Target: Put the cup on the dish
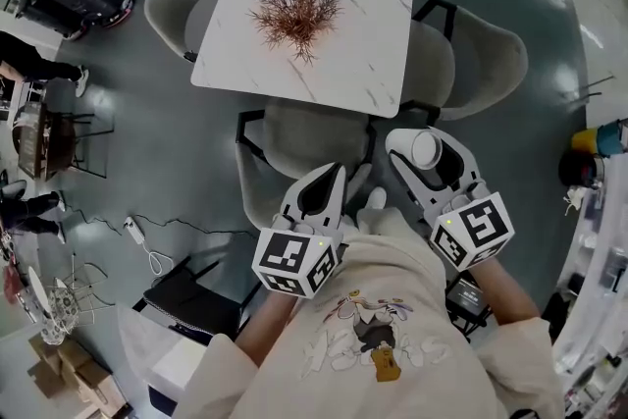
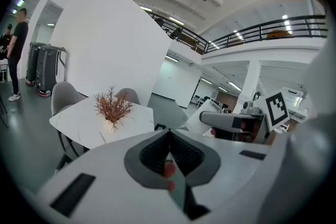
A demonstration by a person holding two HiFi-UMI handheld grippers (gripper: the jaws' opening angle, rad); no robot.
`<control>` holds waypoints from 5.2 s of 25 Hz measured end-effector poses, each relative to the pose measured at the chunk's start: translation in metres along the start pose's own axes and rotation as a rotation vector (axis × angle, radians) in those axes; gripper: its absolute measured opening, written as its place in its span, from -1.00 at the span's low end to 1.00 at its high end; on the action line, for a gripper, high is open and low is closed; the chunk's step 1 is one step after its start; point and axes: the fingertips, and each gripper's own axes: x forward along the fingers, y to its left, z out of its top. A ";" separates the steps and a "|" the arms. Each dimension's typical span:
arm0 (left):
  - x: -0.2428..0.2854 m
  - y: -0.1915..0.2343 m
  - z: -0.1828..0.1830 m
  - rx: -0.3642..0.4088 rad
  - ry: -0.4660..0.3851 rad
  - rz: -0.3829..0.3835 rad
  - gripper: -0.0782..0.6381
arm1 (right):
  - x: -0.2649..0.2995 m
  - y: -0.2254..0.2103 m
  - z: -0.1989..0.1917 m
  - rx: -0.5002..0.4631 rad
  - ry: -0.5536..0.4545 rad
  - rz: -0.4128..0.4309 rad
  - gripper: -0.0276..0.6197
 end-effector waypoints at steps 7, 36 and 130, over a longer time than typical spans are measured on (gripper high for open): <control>0.017 -0.011 -0.002 0.006 0.012 0.005 -0.77 | -0.008 -0.026 -0.009 -0.003 0.054 -0.027 -0.09; 0.060 0.056 0.044 0.009 0.016 0.010 -0.77 | 0.074 -0.040 0.015 0.010 0.040 -0.012 -0.09; 0.235 0.321 0.201 -0.135 -0.149 0.424 -0.77 | 0.488 -0.135 0.101 -0.236 0.165 0.364 -0.09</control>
